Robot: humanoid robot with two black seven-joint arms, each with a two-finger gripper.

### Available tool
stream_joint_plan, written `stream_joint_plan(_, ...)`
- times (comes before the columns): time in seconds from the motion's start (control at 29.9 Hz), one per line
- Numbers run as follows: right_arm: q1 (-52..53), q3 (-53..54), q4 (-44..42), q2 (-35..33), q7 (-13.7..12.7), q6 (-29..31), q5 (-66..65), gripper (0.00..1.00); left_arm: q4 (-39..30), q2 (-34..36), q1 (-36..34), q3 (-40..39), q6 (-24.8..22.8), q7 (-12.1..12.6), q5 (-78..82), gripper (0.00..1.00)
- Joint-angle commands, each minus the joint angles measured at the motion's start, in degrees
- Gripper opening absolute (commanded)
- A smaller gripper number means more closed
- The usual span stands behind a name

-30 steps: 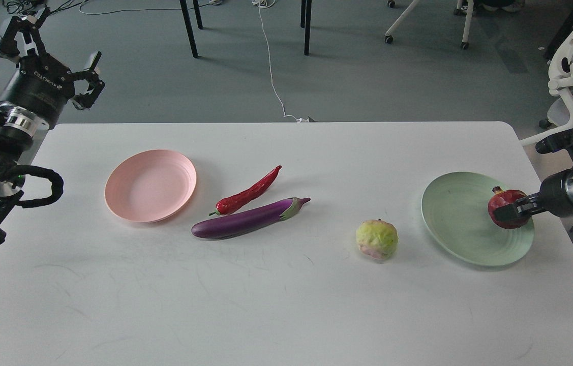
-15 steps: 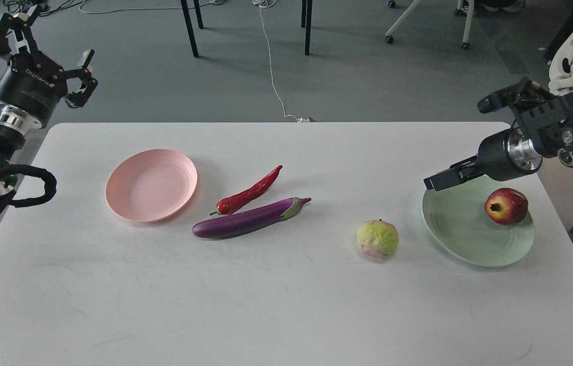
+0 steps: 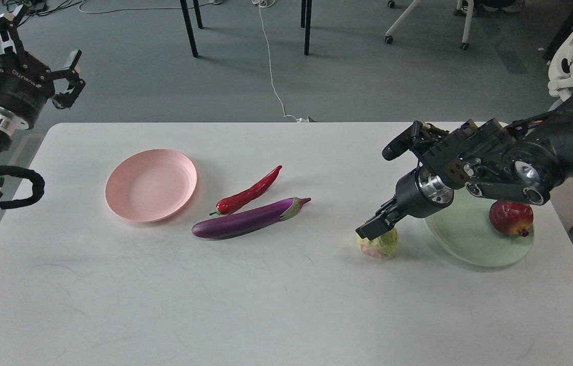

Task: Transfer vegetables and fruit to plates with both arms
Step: 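Move the right gripper to the pale green fruit and grasp it, then place the pale green fruit on the green plate beside the apple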

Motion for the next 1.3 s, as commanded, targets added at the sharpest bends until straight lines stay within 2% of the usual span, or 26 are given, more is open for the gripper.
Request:
stream_joint_plan(0.0,-1.63,-0.41,-1.15,2.26,0.01,-0.23,-0.28,0.86,0.0,0.73,0.03,0.0,-0.01,-0.09,-0.09,0.98)
stream_joint_plan(0.1,-1.55,-4.26,-1.15,3.4,0.01,-0.14,-0.37,0.74,0.0,1.35,0.21,0.0,-0.01,-0.09,-0.09,0.98)
stream_joint_plan(0.23,-0.58,-6.65,-1.15,3.41,0.01,-0.14,-0.29,0.48,0.0,1.61,0.64,0.0,-0.01,-0.09,-0.09,0.98)
stream_joint_plan(0.33,0.56,-6.56,-1.15,2.97,0.09,-0.14,-0.11,0.35,0.0,1.61,0.73,0.0,-0.01,-0.09,-0.09,0.98)
stream_joint_plan(0.57,6.71,-5.24,-1.07,-4.84,-0.08,0.04,-0.72,0.34,0.0,2.14,0.65,-0.09,-0.01,-0.26,-0.18,0.98)
stream_joint_plan(0.77,4.62,-6.04,-1.07,-14.33,-0.34,0.13,-4.51,0.41,-0.17,2.14,0.56,-0.09,0.05,-0.53,-0.09,0.98)
stream_joint_plan(0.97,-4.35,-5.77,-6.59,-18.82,-0.26,-0.05,-5.21,0.41,-0.17,1.61,0.38,0.0,-0.01,0.0,-0.09,0.98)
stream_joint_plan(1.04,-5.94,-5.51,-7.92,-19.53,-0.26,-0.31,-5.21,0.45,-0.17,1.44,0.21,0.35,-0.01,0.35,0.0,0.98)
stream_joint_plan(1.14,-6.82,-4.11,-7.92,-19.97,-0.34,-1.63,-5.12,0.6,-0.26,1.35,0.12,0.53,-0.01,0.18,0.17,0.98)
stream_joint_plan(1.27,-9.19,0.1,-8.62,-20.24,-0.61,-2.42,-4.77,0.96,-0.26,1.17,-0.41,0.35,-0.01,-0.26,0.61,0.98)
